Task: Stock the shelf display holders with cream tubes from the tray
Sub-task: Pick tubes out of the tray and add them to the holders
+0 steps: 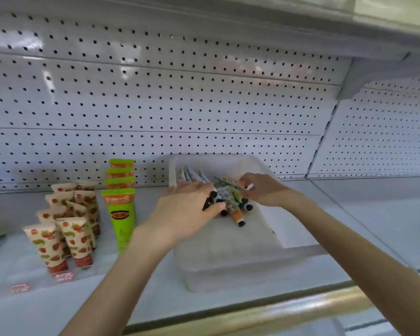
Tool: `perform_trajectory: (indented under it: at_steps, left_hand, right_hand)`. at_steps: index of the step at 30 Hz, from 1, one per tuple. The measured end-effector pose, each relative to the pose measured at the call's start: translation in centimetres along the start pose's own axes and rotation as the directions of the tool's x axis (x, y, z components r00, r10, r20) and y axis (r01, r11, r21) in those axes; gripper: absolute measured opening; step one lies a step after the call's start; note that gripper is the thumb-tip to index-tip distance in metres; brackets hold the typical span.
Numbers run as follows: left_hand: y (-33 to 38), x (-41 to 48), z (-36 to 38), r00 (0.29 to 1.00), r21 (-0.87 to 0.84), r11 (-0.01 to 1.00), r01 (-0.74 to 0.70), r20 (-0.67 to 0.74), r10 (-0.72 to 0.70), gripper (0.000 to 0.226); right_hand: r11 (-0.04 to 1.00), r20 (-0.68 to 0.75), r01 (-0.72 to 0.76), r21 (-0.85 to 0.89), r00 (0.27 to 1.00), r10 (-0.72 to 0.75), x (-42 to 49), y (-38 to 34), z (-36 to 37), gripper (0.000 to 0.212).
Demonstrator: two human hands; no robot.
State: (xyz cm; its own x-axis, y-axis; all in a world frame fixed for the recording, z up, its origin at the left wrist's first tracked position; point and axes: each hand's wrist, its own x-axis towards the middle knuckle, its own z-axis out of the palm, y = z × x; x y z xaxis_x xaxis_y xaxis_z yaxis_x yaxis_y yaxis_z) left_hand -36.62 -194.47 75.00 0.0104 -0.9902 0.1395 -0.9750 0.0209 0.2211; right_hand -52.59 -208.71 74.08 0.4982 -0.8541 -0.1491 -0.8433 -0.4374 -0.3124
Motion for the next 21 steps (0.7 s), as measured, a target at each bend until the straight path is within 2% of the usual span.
perform_trajectory:
  at_steps: [3, 5, 9, 12, 15, 19, 21]
  left_hand:
    - [0.2, 0.7, 0.7, 0.999, -0.036, 0.999, 0.031, -0.01, -0.032, 0.054]
    - [0.2, 0.9, 1.0, 0.999, -0.047, 0.998, 0.049, 0.002, -0.049, 0.053]
    - [0.1, 1.3, 1.0, 0.997, -0.047, 0.997, 0.068, 0.037, -0.066, 0.055]
    - [0.1, 1.6, 0.5, 0.997, -0.049, 0.997, 0.062, 0.05, -0.06, 0.053]
    - [0.3, 2.0, 0.1, 0.997, -0.058, 0.996, 0.064, 0.047, -0.061, 0.047]
    - [0.3, 2.8, 0.3, 0.997, -0.071, 0.996, 0.06, 0.046, -0.057, 0.047]
    - [0.3, 3.0, 0.5, 0.998, -0.068, 0.996, 0.058, 0.043, -0.055, 0.046]
  right_hand:
    - [0.999, 0.048, 0.001, -0.049, 0.999, 0.002, 2.7, 0.0, 0.3, 0.037]
    - [0.998, 0.053, -0.018, -0.062, 0.998, 0.022, 3.9, 0.0, 1.0, 0.015]
    - [0.997, 0.012, -0.071, -0.012, 0.997, 0.071, 5.2, 0.5, 1.7, 0.025]
    - [0.995, 0.05, -0.095, 0.006, 0.994, 0.095, 5.2, 0.8, 1.5, 0.029]
    - [0.987, 0.139, -0.161, 0.005, 0.977, 0.158, 5.0, 1.1, 1.1, 0.02]
    - [0.985, 0.189, -0.169, 0.043, 0.969, 0.158, 4.5, 1.4, 1.0, 0.024]
    - [0.987, 0.196, -0.163, 0.011, 0.968, 0.158, 4.1, 1.2, 1.2, 0.02]
